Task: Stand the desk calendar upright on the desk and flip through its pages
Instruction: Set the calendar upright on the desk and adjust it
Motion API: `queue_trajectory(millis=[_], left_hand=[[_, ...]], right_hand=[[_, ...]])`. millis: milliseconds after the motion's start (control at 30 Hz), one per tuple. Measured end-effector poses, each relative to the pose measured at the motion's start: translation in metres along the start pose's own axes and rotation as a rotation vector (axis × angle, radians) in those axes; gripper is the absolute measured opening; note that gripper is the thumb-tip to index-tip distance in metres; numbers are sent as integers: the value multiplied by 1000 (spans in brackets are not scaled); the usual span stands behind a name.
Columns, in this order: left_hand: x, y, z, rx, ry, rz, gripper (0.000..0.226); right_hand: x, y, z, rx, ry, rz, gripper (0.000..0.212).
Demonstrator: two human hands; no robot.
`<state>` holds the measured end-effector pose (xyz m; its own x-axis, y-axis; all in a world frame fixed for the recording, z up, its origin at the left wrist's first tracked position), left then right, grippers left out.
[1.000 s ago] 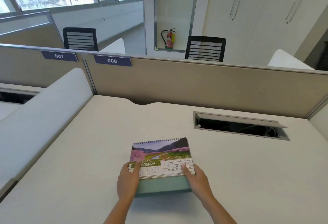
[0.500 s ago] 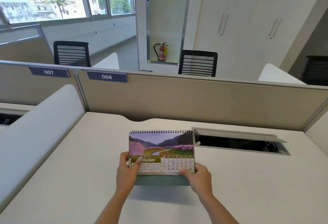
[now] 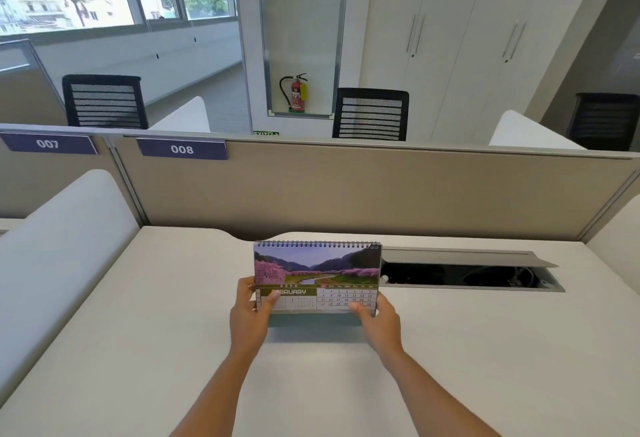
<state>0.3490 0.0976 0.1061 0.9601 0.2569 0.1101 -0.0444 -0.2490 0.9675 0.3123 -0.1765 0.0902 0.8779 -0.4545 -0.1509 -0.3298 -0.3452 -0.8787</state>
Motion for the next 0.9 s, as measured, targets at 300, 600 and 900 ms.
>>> queue_trajectory(millis=[300,600,900], left_hand=[[23,-22,21,125,-89,32,35],[31,-31,45,110,-105,-18,23],[-20,-76,33,216,-72,-235,72]], right_hand=[[43,18,1,-283,55,32,45],[42,24,9,-218,38,57,41],[3,43,13,-196,52,134,81]])
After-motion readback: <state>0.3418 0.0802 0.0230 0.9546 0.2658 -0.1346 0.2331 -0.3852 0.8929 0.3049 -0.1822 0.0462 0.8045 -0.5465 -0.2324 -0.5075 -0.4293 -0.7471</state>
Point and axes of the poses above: each hand's wrist, its own x-axis towards the middle knuckle, its own z-axis out of the palm, y = z × x, the point moved 7 cm from there along x, towards the middle knuckle, and after that the axes turned 4 degrees about y, right-handed, at the moved point
